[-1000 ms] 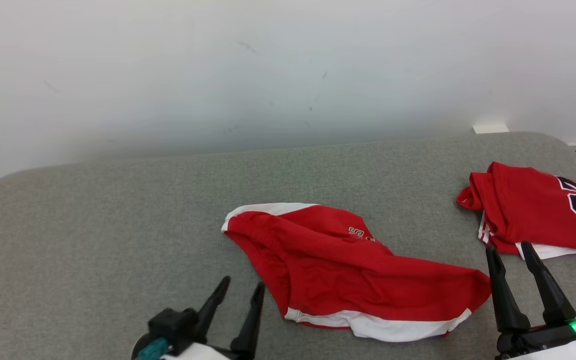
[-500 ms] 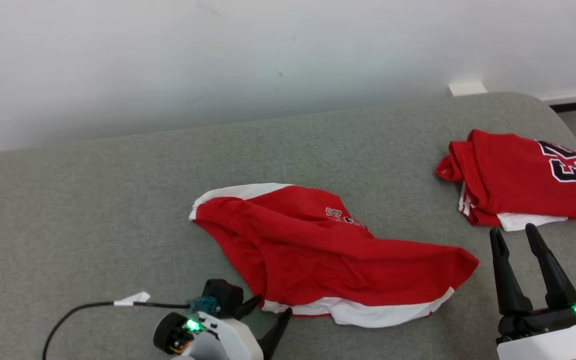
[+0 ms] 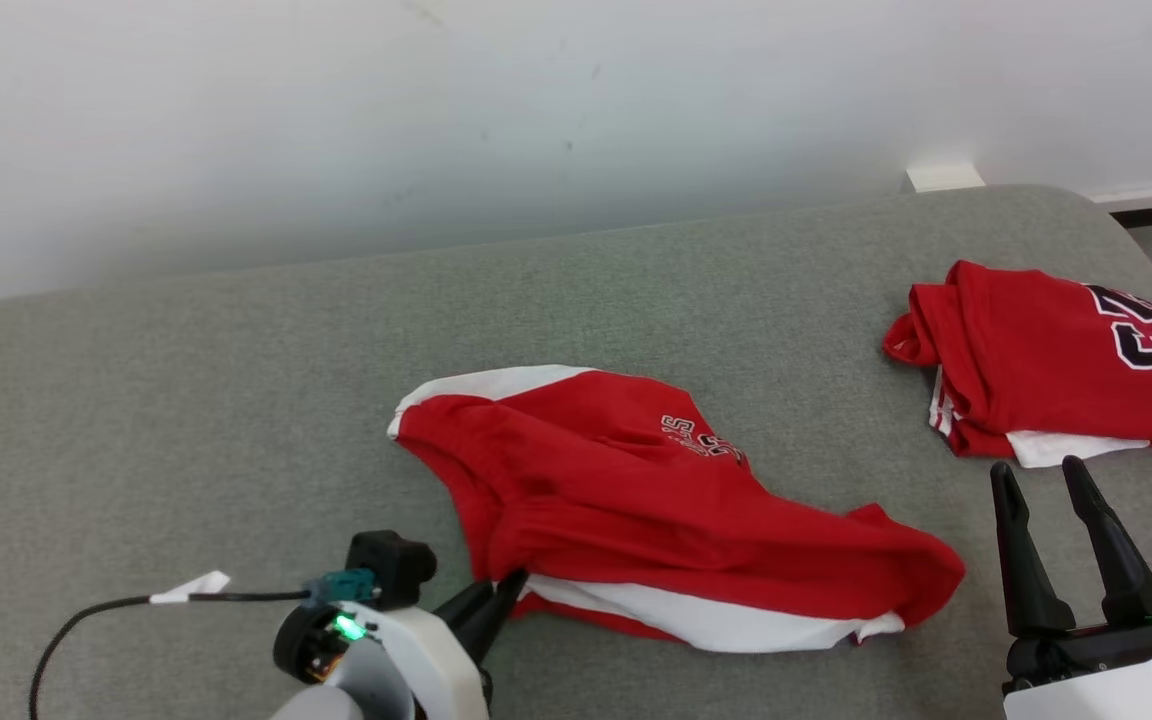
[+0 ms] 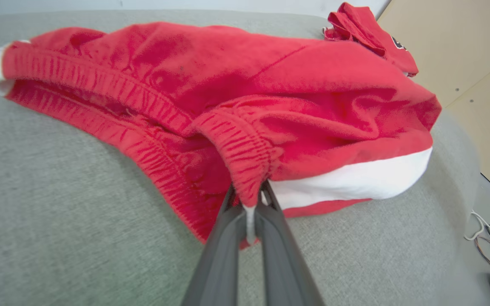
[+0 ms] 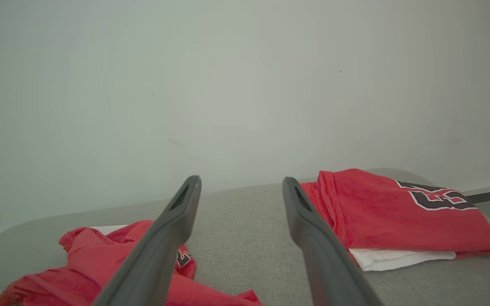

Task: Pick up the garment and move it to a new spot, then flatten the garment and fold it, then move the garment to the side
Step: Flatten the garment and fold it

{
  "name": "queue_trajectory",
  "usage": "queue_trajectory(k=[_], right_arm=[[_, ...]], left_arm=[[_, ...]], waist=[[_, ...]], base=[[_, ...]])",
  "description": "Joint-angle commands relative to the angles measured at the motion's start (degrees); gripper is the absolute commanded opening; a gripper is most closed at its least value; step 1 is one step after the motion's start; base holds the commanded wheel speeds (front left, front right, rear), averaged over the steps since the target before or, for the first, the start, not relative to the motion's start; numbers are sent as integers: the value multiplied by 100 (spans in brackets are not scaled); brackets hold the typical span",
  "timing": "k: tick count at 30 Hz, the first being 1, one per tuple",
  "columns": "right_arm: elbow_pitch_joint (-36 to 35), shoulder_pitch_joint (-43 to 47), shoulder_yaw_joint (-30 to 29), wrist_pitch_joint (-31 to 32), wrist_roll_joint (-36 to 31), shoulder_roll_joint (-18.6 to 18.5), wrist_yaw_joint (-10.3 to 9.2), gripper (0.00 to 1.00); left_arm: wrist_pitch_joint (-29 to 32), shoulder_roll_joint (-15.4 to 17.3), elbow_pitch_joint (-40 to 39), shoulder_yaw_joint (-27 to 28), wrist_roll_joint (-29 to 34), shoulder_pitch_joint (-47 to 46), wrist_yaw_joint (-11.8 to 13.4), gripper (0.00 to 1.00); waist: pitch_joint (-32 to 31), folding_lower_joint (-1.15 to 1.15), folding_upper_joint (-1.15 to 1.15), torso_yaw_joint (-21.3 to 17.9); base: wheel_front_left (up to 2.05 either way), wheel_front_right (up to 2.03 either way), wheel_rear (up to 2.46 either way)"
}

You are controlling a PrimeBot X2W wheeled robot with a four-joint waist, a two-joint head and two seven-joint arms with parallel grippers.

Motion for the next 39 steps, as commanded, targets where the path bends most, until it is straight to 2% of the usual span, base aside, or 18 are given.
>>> queue_trajectory(k=[1,7,13,14,15,16,20,23,29,33,36,39], right_arm=[[35,90,-14,-13,-6,-91,-12,100],[87,115,37,-13,-1,-210,-12,100],[178,141,69,-13,49,-286,-13,100],[190,141,73,-13,55,-291,-12,100],[199,146,76,-13,53,-293,-12,100],[211,159,81,-13,60,-296,-12,100],[293,210,143,-13,85,-326,-12,100],[294,248,103,-13,99,-296,-12,100],[276,375,-2,-13,49,-248,-12,100],[258,474,-49,-13,40,-244,-12,100],[252,512,-13,-13,27,-229,-12,100],[231,503,50,-13,11,-207,-12,100]], left_arm=[[-37,120,-72,92,-82,126,53,0],[29,432,-259,320,-218,465,321,0],[-60,572,-257,420,-294,783,503,1],[-96,577,-253,436,-309,825,524,34],[-130,583,-248,440,-298,862,530,88],[-179,586,-249,438,-287,892,537,100],[-446,515,-326,453,-310,1013,540,100],[-710,602,-429,538,-213,1095,642,100],[-1218,641,-837,798,-116,1296,1011,100],[-1495,568,-1248,1116,72,1442,1369,100],[-1545,402,-1579,1411,274,1578,1572,100],[-1543,199,-1951,1789,564,1763,1629,100]], waist=[[-116,0,0,167],[-237,0,0,394],[-271,0,0,444],[-275,0,0,447],[-280,0,0,448],[-291,0,0,448],[-375,0,0,449],[-426,0,0,470],[-552,0,0,523],[-585,0,0,541],[-599,0,0,528],[-590,0,0,508]], base=[[0,0,0],[0,0,0],[0,0,0],[0,0,0],[0,0,0],[0,0,0],[0,0,0],[0,0,0],[0,0,0],[0,0,0],[0,0,0],[0,0,0]])
